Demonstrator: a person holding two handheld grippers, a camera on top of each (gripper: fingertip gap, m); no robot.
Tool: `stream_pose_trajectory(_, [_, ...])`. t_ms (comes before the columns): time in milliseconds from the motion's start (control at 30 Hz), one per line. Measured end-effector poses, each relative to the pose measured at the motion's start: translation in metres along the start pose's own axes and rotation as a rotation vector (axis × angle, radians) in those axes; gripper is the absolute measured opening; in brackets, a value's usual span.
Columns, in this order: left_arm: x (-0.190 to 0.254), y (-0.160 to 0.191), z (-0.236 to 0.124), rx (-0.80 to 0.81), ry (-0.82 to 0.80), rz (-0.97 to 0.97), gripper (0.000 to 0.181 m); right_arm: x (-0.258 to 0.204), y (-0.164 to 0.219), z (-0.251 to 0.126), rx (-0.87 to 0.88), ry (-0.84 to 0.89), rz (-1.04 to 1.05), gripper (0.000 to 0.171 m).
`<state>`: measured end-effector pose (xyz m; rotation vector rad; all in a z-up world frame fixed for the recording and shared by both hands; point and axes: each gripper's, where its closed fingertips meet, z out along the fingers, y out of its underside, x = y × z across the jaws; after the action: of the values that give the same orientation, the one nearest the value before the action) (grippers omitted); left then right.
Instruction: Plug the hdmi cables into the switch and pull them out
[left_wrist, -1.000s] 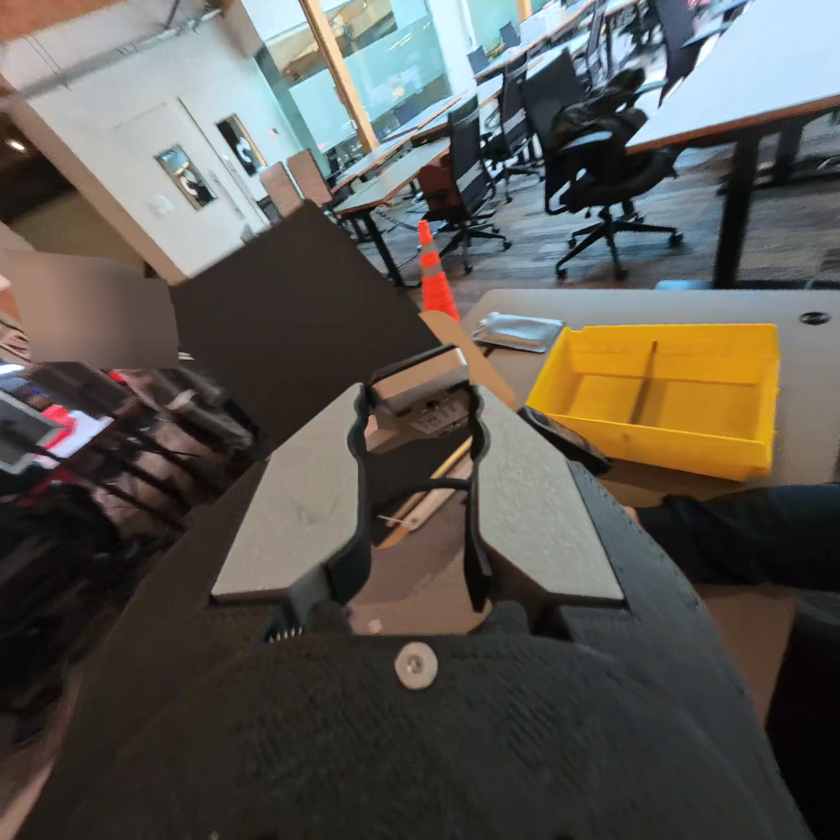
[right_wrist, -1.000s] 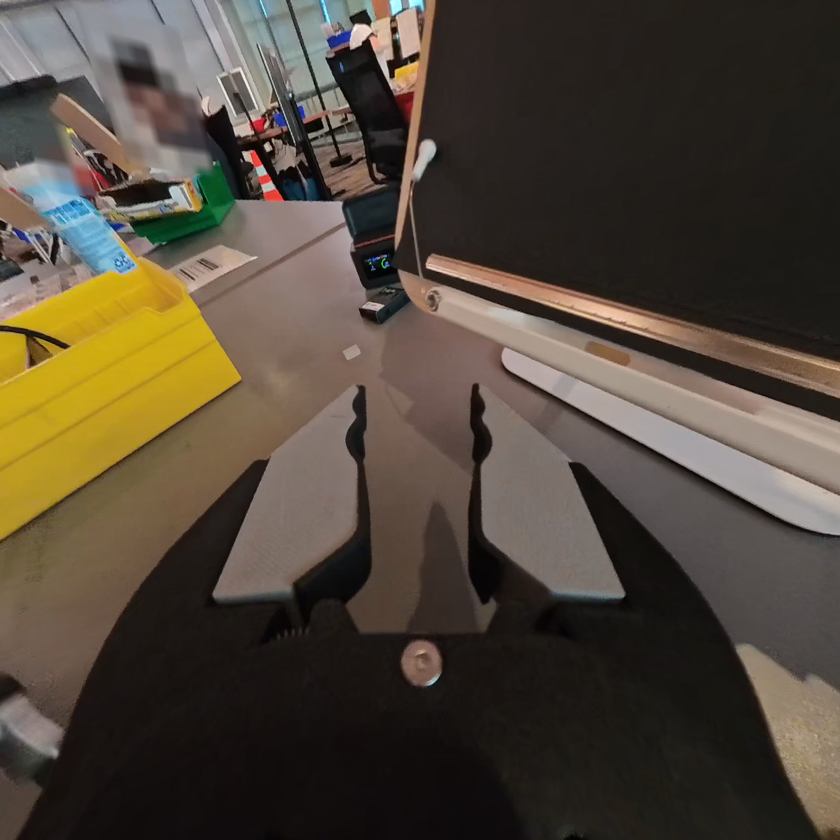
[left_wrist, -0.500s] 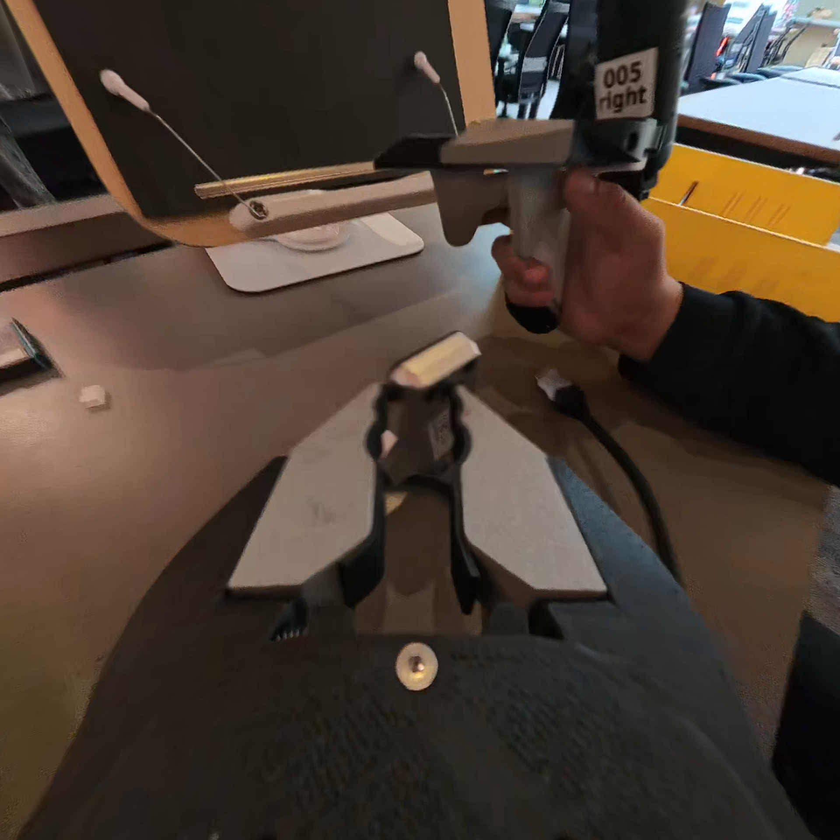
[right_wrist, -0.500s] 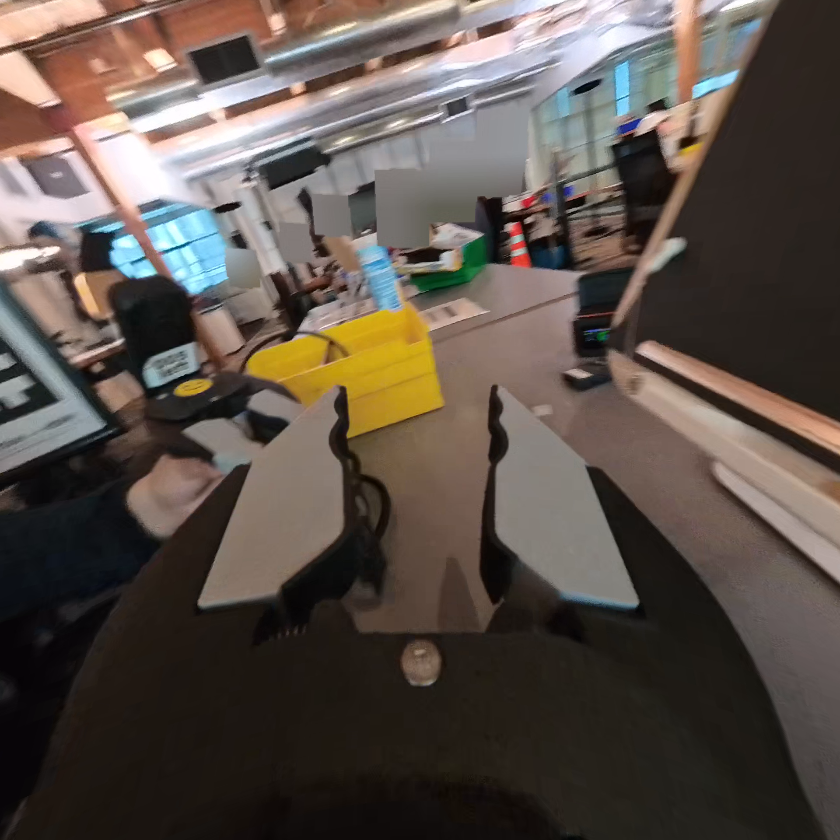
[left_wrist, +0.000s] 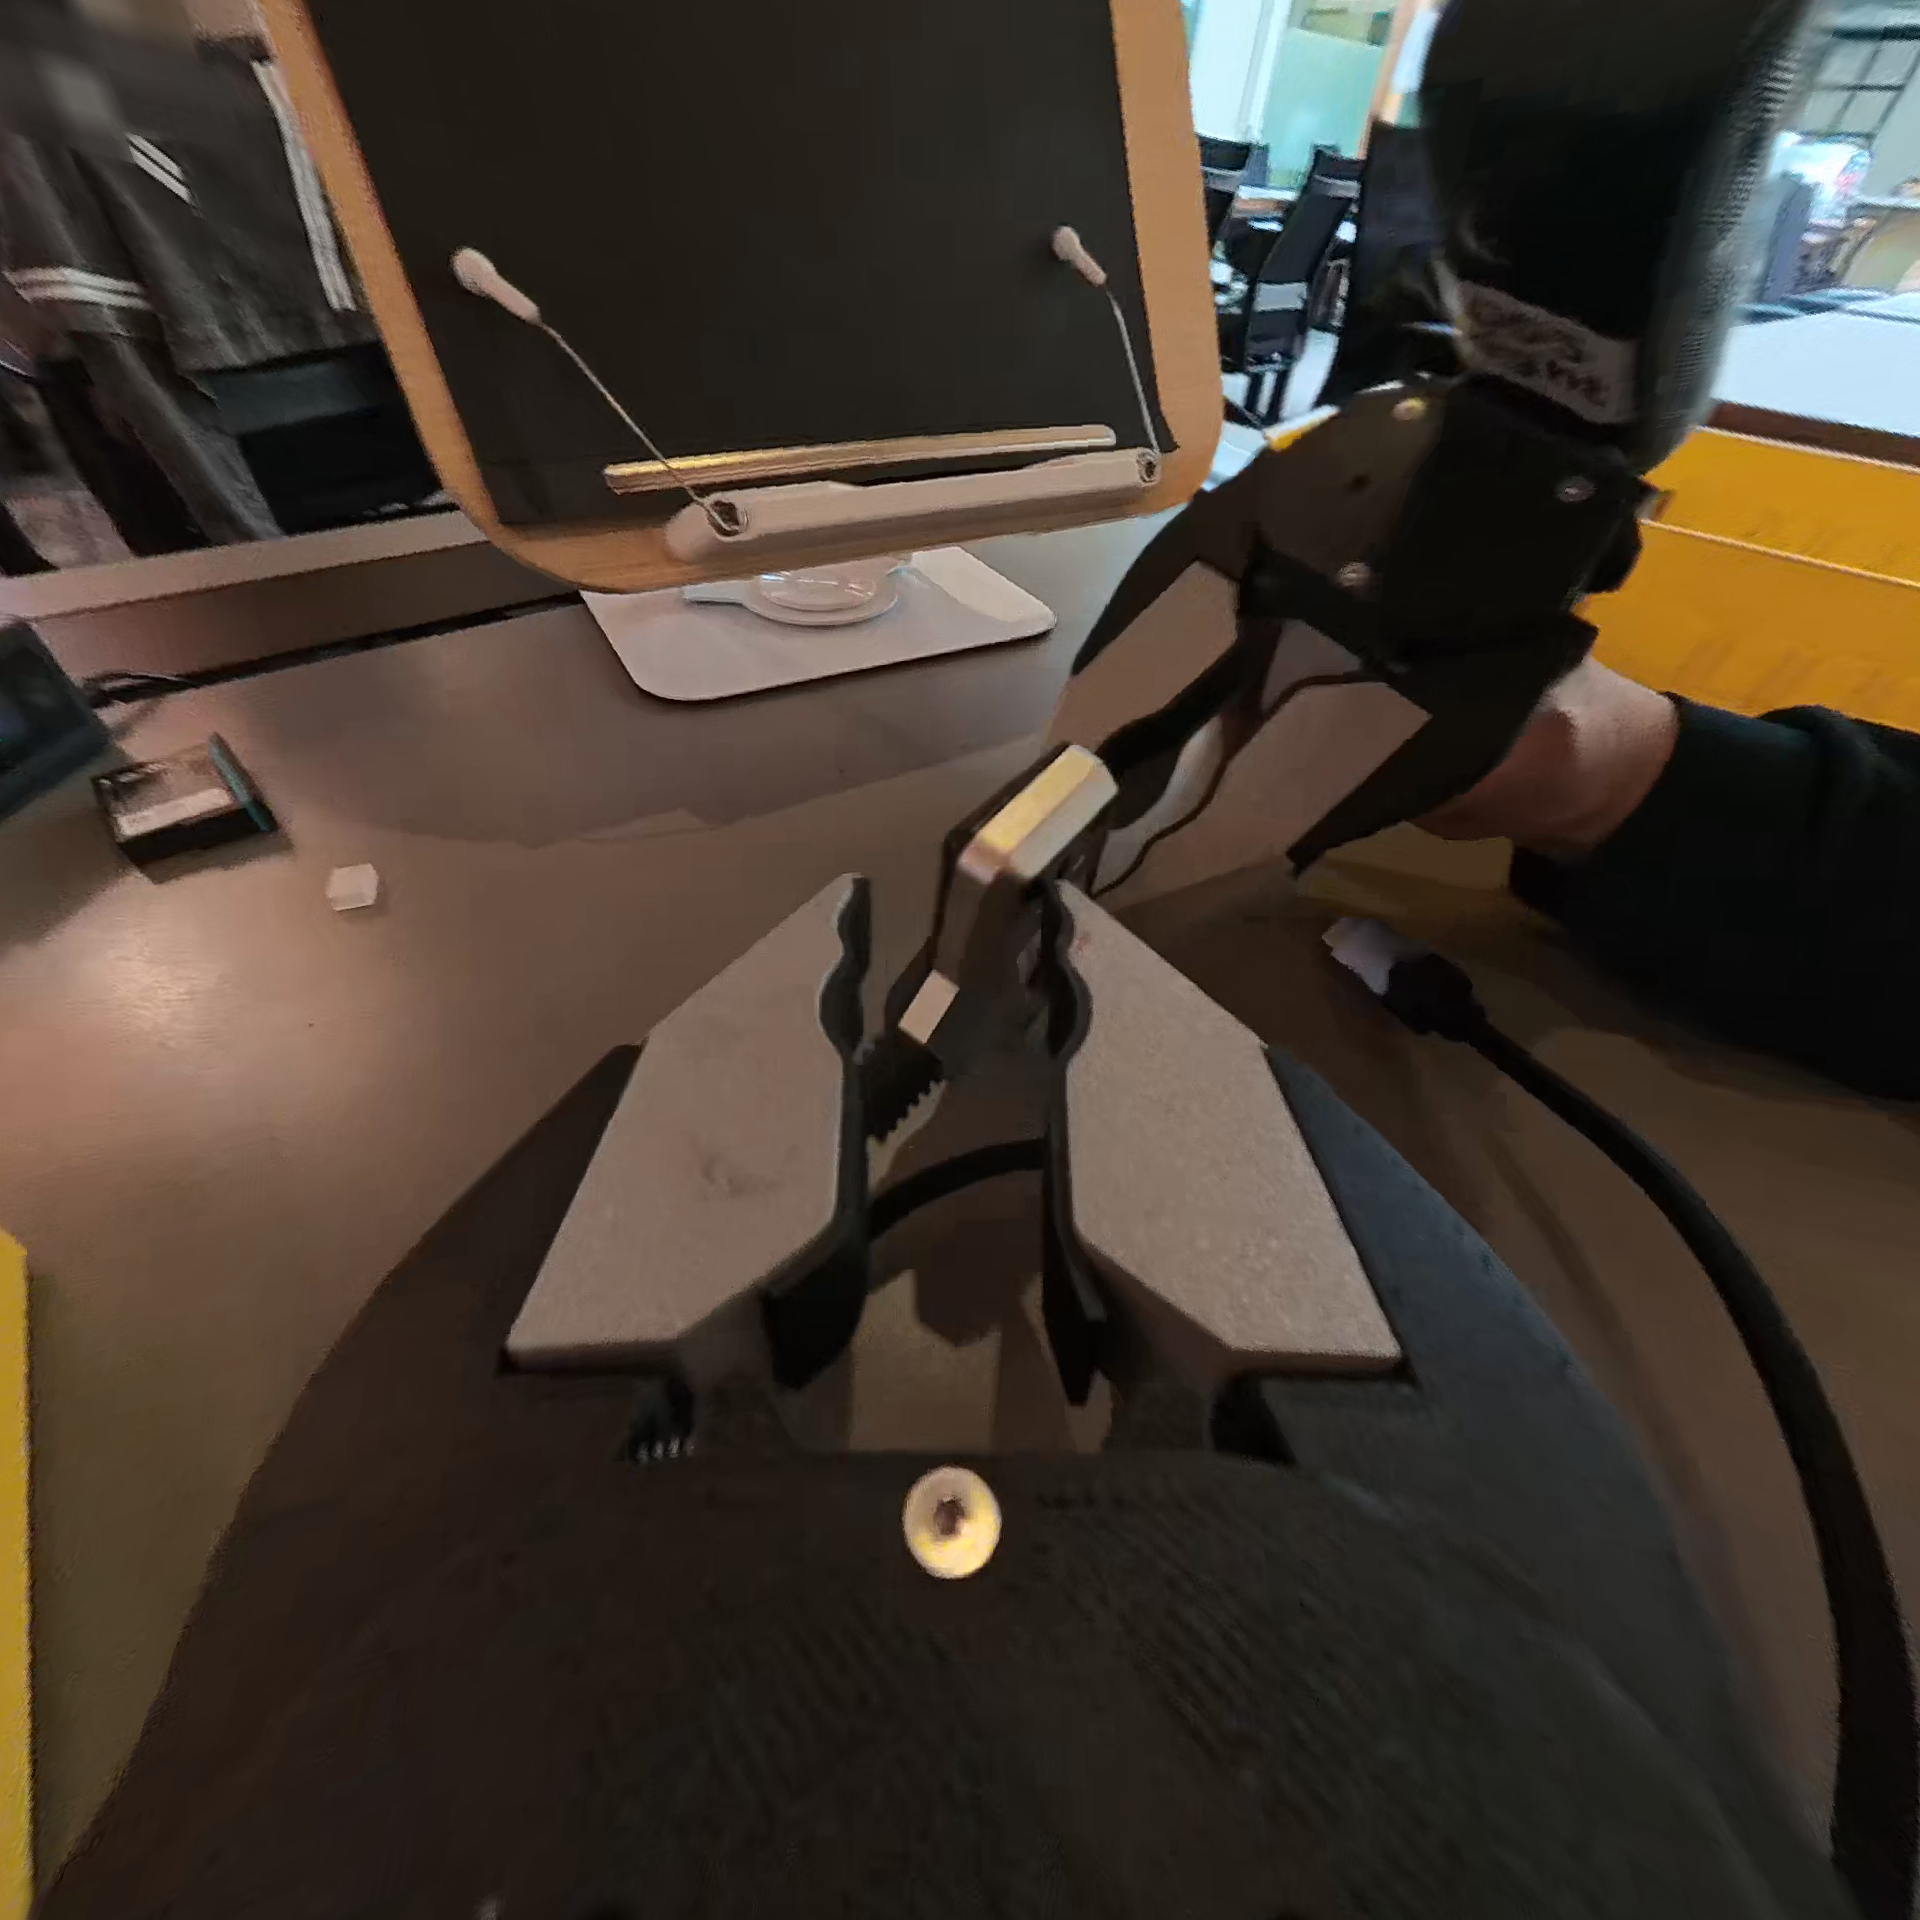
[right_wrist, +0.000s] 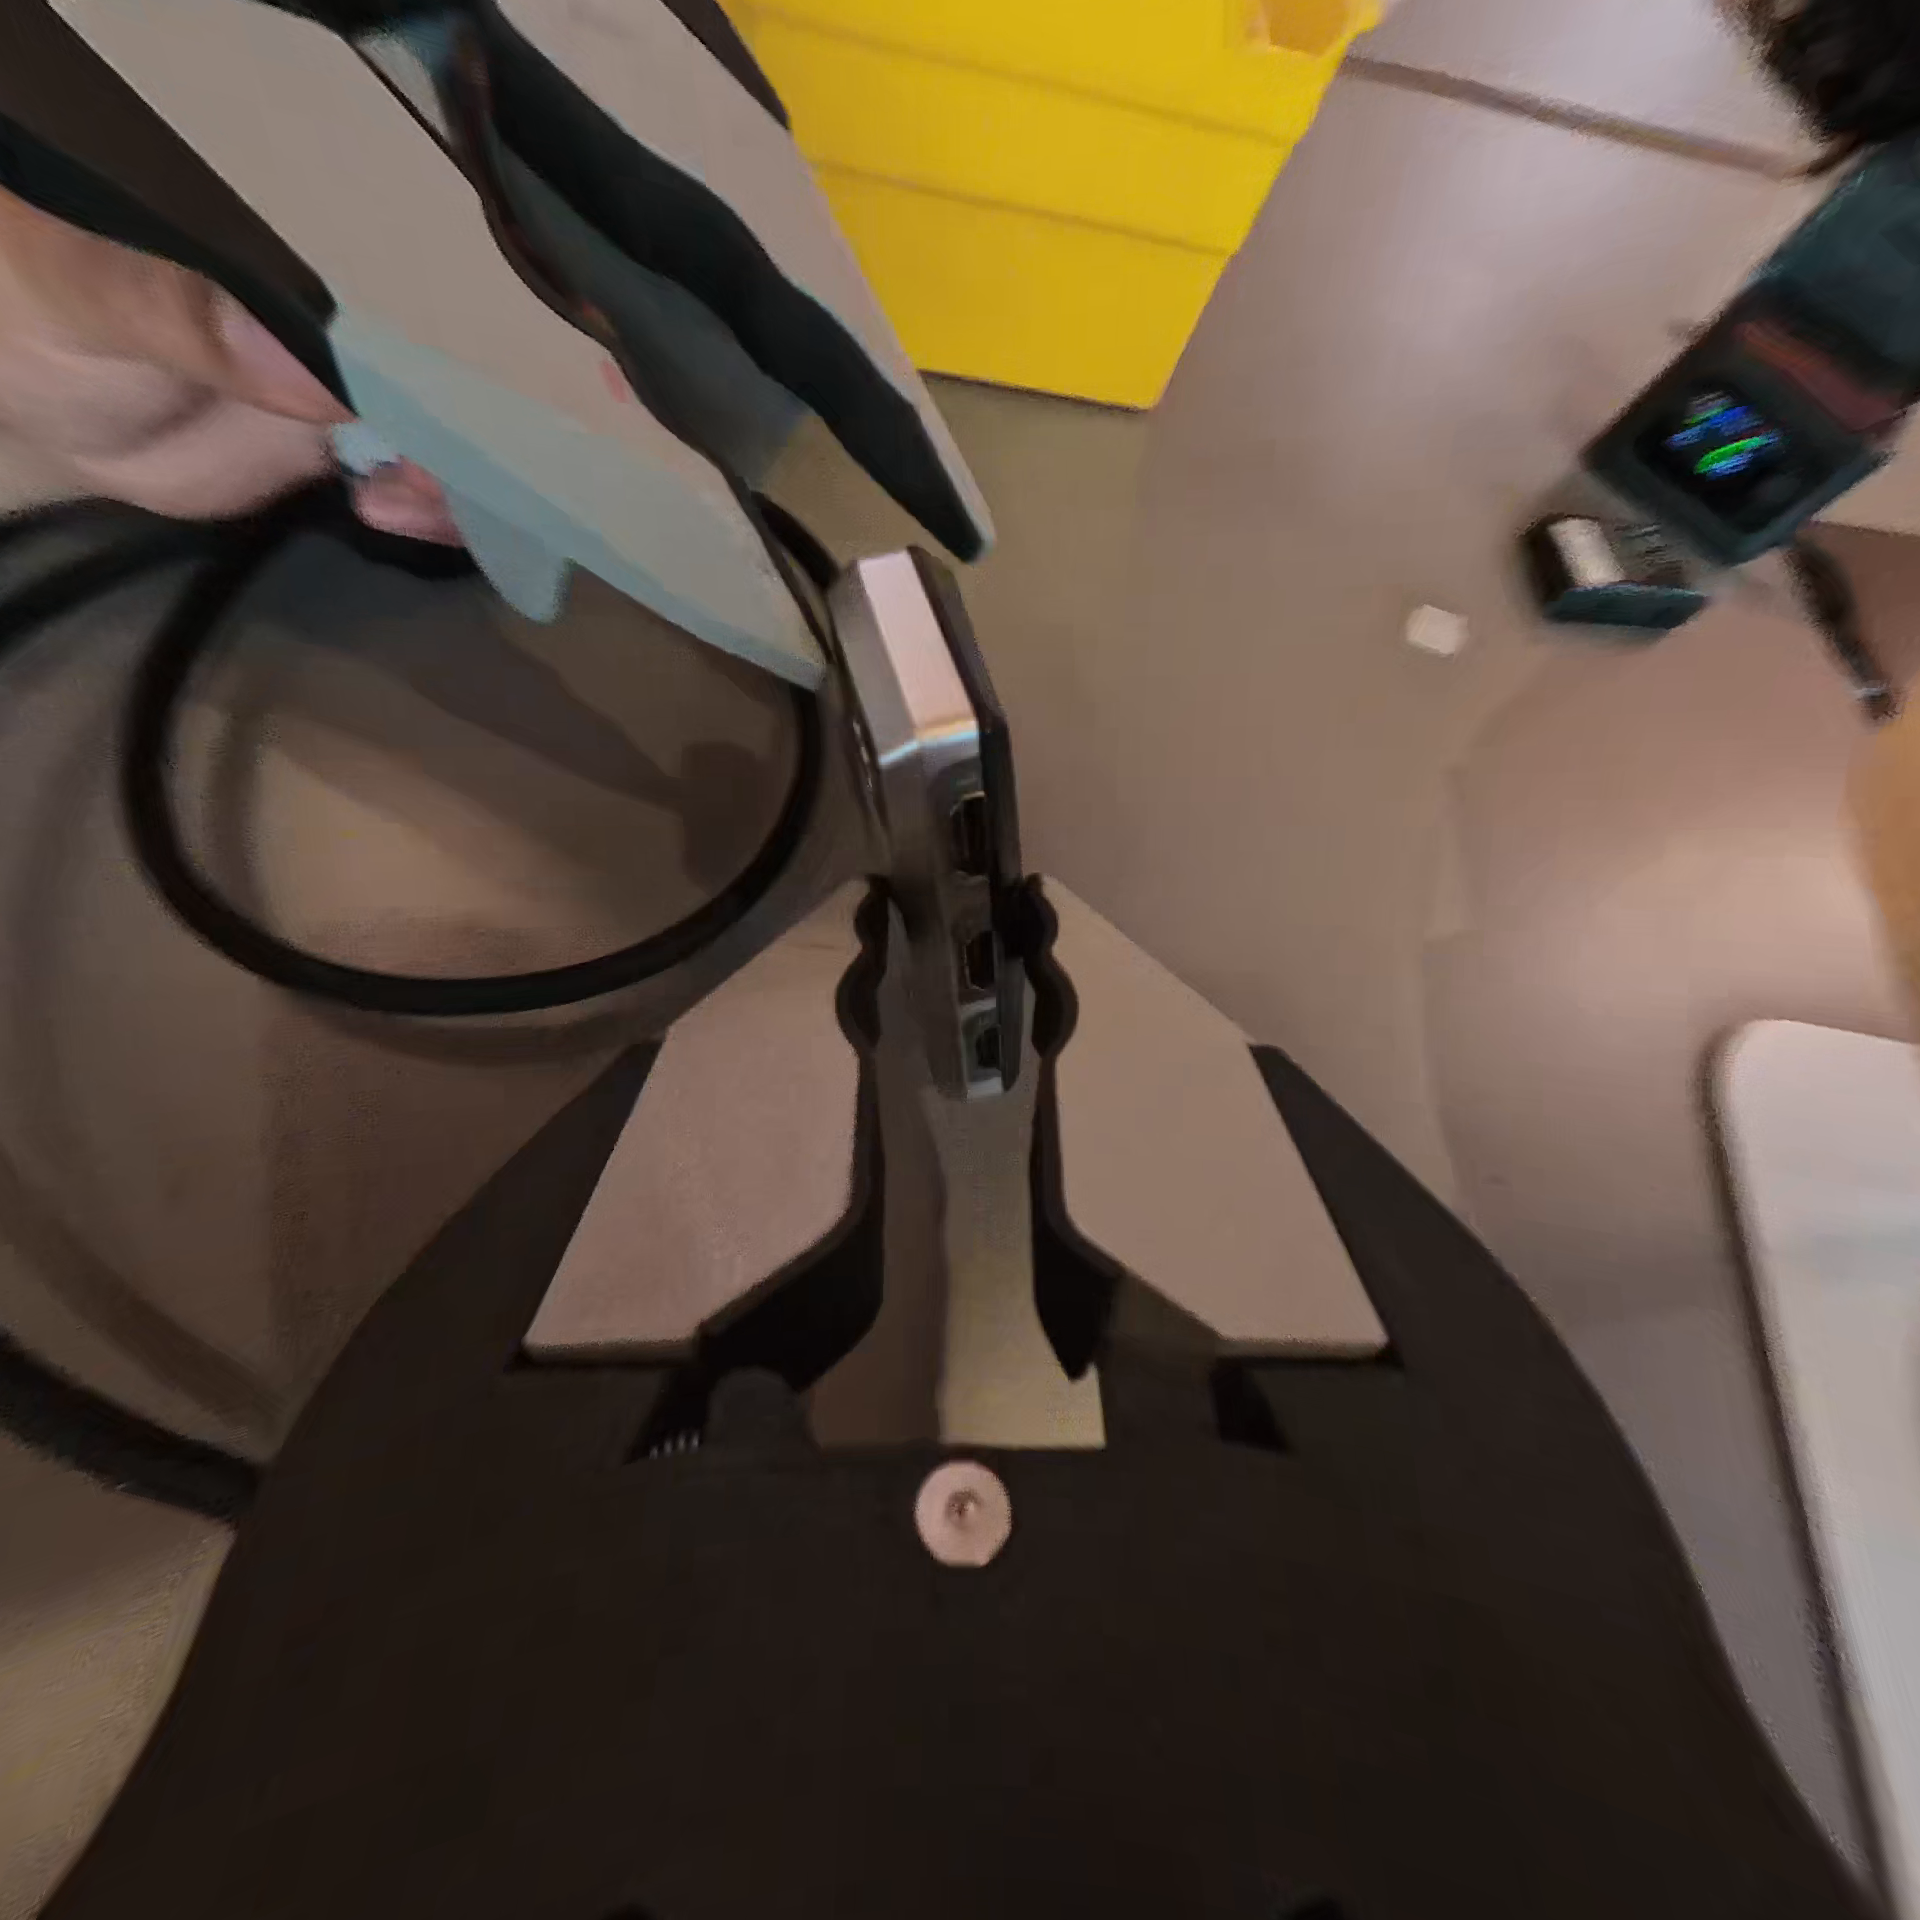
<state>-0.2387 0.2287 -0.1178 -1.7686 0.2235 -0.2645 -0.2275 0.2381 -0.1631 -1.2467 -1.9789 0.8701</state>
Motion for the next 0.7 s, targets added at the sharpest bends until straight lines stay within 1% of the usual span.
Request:
stream_pose_trajectory(67, [-0.005, -0.007, -0.003, 0.032, -0.044, -0.001, 0.033, 0.012, -0.004, -0.007, -0.013, 0.136, -0.103, 0.025])
stream_pose_trajectory(133, [0.001, -0.014, -0.004, 0.037, -0.027, 0.032, 0.035, 0.023, -0.003, -0.012, -0.080, 0.284, -0.236, 0.024])
stream_pose_trajectory(167, [0.004, -0.017, -0.003, 0.021, -0.019, 0.062, 0.038, 0.027, 0.000, -0.013, -0.131, 0.346, -0.309, 0.022])
stream_pose_trajectory(233, [0.006, -0.016, 0.003, -0.059, -0.013, 0.143, 0.045, 0.025, 0.008, -0.011, -0.217, 0.381, -0.406, 0.021])
stream_pose_trajectory(300, [0.015, -0.011, 0.011, -0.140, 0.058, 0.211, 0.059, 0.019, 0.012, -0.006, -0.239, 0.349, -0.415, 0.021])
stream_pose_trajectory(333, [0.022, -0.005, 0.014, -0.187, 0.114, 0.236, 0.059, 0.019, 0.013, -0.006, -0.238, 0.338, -0.406, 0.021])
stream_pose_trajectory(367, [0.027, 0.002, 0.017, -0.235, 0.156, 0.268, 0.057, 0.017, 0.014, -0.007, -0.234, 0.319, -0.399, 0.020])
stream_pose_trajectory(400, [0.031, 0.011, 0.019, -0.277, 0.188, 0.315, 0.051, 0.013, 0.015, -0.008, -0.231, 0.277, -0.387, 0.020])
stream_pose_trajectory(433, [0.030, 0.019, 0.023, -0.310, 0.186, 0.376, 0.045, 0.007, 0.018, -0.008, -0.231, 0.226, -0.366, 0.020])
stream_pose_trajectory(467, [0.023, 0.026, 0.026, -0.339, 0.145, 0.445, 0.028, 0.002, 0.020, -0.010, -0.227, 0.184, -0.344, 0.020])
stream_pose_trajectory(500, [0.019, 0.031, 0.027, -0.356, 0.120, 0.507, 0.023, 0.000, 0.021, -0.012, -0.219, 0.152, -0.322, 0.021])
stream_pose_trajectory(600, [0.027, 0.037, 0.023, -0.347, 0.159, 0.565, 0.023, -0.012, 0.023, -0.020, -0.179, 0.001, -0.212, 0.027])
stream_pose_trajectory(700, [0.032, 0.043, 0.012, -0.370, 0.216, 0.499, 0.025, -0.023, 0.023, -0.029, -0.128, -0.139, -0.107, 0.025])
